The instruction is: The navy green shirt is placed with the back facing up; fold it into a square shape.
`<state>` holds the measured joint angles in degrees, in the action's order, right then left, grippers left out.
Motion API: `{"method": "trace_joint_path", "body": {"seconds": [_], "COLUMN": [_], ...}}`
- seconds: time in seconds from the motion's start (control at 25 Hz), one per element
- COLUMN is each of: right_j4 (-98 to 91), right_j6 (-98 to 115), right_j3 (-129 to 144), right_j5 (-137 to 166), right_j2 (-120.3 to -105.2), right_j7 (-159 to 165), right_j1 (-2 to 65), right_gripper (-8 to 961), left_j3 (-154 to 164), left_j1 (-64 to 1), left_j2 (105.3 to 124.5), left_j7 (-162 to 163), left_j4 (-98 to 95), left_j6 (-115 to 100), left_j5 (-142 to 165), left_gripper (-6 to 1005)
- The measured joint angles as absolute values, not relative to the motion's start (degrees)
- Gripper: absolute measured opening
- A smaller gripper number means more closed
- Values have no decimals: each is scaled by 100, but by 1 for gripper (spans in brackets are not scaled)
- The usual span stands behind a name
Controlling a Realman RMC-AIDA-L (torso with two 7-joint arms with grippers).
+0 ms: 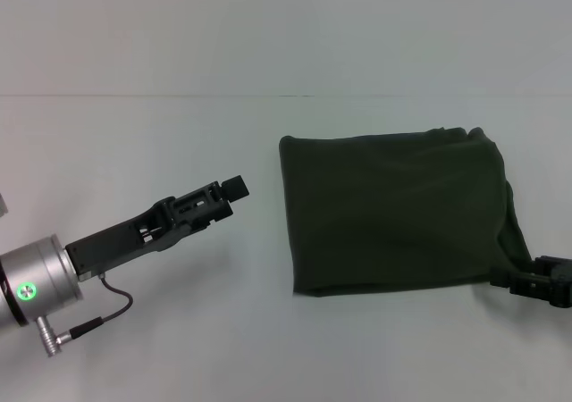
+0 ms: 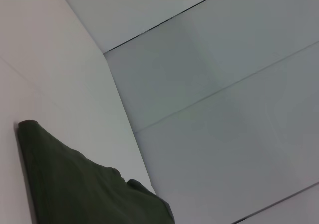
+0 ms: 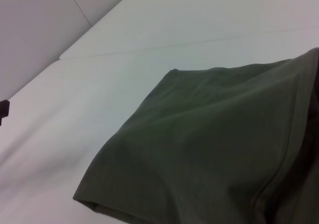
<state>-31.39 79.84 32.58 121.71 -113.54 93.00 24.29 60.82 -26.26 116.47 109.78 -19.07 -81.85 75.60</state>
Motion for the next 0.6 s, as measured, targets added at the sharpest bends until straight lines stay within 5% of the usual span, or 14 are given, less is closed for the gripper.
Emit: {"method": "trace_joint_path", "body": {"seconds": [0.16,0.6], "right_j4": [-3183,-3184], "right_j6": [8030,8113], "right_j3": [3255,3157], "right_j5": [12214,12188], "right_j2": [-11352,-11323], "right_j7": [9297,9265], "right_j1": [2415,2177], "right_gripper": [735,277], "left_j3": [6074,6057], "left_j1": [-2626,-2581], "left_j2": [11654,11653], "left_j7": [10979,10985], "left_j4": [-1907,-1907], "left_j6": [-8186,-8185], "left_j5": [7608,7628], "left_gripper": [833,833]}}
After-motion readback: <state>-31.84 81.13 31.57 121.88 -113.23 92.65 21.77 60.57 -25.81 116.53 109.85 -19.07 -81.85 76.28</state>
